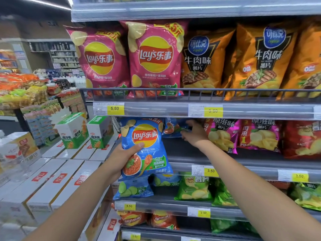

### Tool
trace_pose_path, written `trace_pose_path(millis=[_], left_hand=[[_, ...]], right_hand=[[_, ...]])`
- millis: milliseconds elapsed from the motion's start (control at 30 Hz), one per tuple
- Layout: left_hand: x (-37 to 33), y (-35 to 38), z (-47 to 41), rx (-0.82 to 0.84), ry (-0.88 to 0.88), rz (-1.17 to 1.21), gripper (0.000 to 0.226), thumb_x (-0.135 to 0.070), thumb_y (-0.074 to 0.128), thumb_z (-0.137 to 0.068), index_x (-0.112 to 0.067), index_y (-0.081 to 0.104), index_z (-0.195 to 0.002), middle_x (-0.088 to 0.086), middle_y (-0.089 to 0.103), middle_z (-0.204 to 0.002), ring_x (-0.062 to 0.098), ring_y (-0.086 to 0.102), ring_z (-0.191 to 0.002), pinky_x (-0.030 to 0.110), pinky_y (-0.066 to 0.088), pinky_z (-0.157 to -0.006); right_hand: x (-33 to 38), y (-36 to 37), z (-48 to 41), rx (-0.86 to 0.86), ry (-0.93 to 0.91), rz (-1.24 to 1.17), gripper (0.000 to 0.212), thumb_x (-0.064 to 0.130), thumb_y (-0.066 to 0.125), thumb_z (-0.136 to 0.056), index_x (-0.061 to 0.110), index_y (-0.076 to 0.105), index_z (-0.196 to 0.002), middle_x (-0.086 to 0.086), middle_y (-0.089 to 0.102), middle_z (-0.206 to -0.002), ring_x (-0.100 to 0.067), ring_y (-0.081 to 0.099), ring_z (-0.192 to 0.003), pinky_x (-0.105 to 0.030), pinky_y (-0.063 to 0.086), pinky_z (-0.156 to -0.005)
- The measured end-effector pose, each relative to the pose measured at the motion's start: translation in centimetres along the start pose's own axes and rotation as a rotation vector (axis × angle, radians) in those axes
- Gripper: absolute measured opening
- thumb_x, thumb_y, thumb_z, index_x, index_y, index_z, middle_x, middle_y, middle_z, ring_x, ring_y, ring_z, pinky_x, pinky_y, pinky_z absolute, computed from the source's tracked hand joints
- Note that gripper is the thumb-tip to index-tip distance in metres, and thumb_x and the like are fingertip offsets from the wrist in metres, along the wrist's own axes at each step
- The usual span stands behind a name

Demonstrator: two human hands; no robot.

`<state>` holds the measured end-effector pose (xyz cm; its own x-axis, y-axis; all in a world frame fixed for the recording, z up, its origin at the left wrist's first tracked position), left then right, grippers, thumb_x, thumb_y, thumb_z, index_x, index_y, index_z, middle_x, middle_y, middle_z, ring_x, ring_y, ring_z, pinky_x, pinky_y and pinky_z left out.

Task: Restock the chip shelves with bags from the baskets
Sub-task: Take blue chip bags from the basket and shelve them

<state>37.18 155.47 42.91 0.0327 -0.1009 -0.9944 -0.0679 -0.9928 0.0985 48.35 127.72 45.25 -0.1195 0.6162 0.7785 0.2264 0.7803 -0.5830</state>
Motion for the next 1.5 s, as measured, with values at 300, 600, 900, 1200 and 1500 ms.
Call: trace_pose_path(millis=[300, 600, 900, 1200, 1500], left_hand=[[-0.1, 6.1, -2.7, 0.087, -0.142, -0.024, 0.043, -0.032, 0.08, -0.088, -0.011, 0.068, -0.123, 0.016, 0.079, -0.105, 0.033, 0.078, -0.092, 0.042, 0.062, -0.084], [-0.8, 10.5, -4.9, 0.123, -0.176, 0.0, 0.043, -0.036, 0.081, -0.087, -0.013, 0.068, -0.122, 0.012, 0.081, -0.098, 0.025, 0.079, -0.084, 0.04, 0.062, -0.082], [-0.5, 7.8, -6.1, 0.028, -0.014, -0.618, 0.022, -0.043, 0.078, -0.09, -0.027, 0.065, -0.098, -0.008, 0.07, -0.094, 0.004, 0.064, -0.085, 0.017, 0.046, -0.066], [-0.5, 7.0, -7.4, -0.042, 0.055, -0.996, 0.059, -0.074, 0.069, -0.074, -0.039, 0.059, -0.121, -0.008, 0.07, -0.124, 0.024, 0.064, -0.115, 0.038, 0.054, -0.095], [0.6, 6.8, -8.5, -0.046, 0.076, -0.92, 0.056, -0.069, 0.075, -0.077, -0.035, 0.058, -0.118, -0.006, 0.073, -0.104, 0.022, 0.063, -0.074, 0.037, 0.06, -0.082]], right_hand=[[0.4, -2.8, 6.7, 0.439, 0.145, -0.143, 0.068, 0.077, 0.071, -0.07, 0.031, 0.067, -0.12, -0.007, 0.071, -0.091, -0.015, 0.052, -0.063, -0.023, 0.041, -0.054], [-0.3, -5.4, 7.7, 0.341, 0.168, 0.016, 0.072, 0.055, 0.078, -0.083, 0.022, 0.052, -0.142, 0.007, 0.04, -0.058, -0.006, 0.039, -0.045, -0.016, 0.033, -0.043], [-2.1, -2.3, 5.0, 0.211, 0.172, -0.148, 0.093, 0.053, 0.08, -0.082, 0.021, 0.033, -0.156, -0.01, 0.062, -0.122, -0.012, 0.055, -0.072, -0.024, 0.048, -0.056], [-2.4, -2.5, 5.0, 0.298, 0.105, -0.147, 0.067, 0.047, 0.08, -0.085, 0.02, 0.049, -0.138, 0.006, 0.061, -0.126, -0.011, 0.067, -0.098, -0.02, 0.054, -0.067], [-5.2, -5.6, 4.1, 0.204, 0.036, -0.034, 0.025, 0.047, 0.062, -0.098, 0.024, 0.073, -0.095, 0.0, 0.077, -0.084, 0.006, 0.057, -0.053, -0.023, 0.046, -0.064]])
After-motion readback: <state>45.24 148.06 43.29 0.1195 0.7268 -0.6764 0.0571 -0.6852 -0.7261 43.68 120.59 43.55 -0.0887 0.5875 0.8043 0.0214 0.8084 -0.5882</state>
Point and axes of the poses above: each hand's wrist, its own z-axis away from the middle knuckle, its own y-axis out of the palm, x = y × z, the point moved 7 cm from there along -z, towards the middle knuckle
